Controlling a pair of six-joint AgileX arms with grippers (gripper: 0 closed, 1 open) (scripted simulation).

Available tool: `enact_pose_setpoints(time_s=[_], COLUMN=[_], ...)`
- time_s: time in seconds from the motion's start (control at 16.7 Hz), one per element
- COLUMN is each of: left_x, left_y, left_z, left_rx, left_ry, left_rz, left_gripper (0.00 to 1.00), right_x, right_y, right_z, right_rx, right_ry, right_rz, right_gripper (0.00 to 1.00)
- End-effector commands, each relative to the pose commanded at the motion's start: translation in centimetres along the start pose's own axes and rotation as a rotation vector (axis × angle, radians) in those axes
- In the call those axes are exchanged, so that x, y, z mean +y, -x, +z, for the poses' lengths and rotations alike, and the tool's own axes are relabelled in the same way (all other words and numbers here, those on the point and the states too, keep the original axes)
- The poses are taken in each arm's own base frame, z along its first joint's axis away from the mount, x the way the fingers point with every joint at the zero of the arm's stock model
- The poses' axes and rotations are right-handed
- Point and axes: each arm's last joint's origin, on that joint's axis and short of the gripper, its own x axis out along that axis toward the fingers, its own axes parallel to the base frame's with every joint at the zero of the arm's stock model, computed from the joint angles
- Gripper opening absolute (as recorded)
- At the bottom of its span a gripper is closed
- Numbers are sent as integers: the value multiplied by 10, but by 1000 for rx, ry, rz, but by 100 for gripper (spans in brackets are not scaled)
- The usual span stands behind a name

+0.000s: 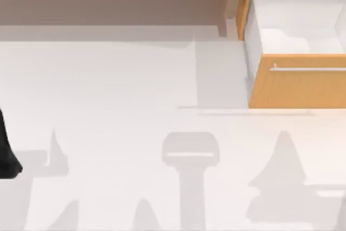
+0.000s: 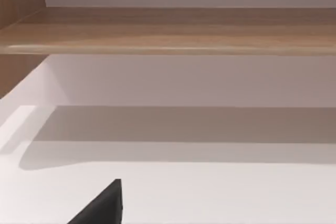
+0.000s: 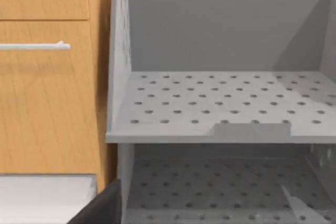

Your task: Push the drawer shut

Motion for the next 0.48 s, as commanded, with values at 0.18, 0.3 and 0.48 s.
enact_pose_setpoints(time_s=[0.18, 0.3, 0.48], left_x=[0, 0, 0], left_y=[0, 0, 0], left_z=[0, 0, 0], left_rx=[0, 0, 0], left_ry=[0, 0, 0], left_rz=[0, 0, 0], left_gripper=[100, 100, 100], right_x=[-1, 0, 6], right_y=[0, 0, -2], right_z=[0, -1, -5], right_rx=[0, 3, -3], right_ry=[0, -2, 32], right_rz=[0, 2, 9], right_gripper=[100, 100, 100])
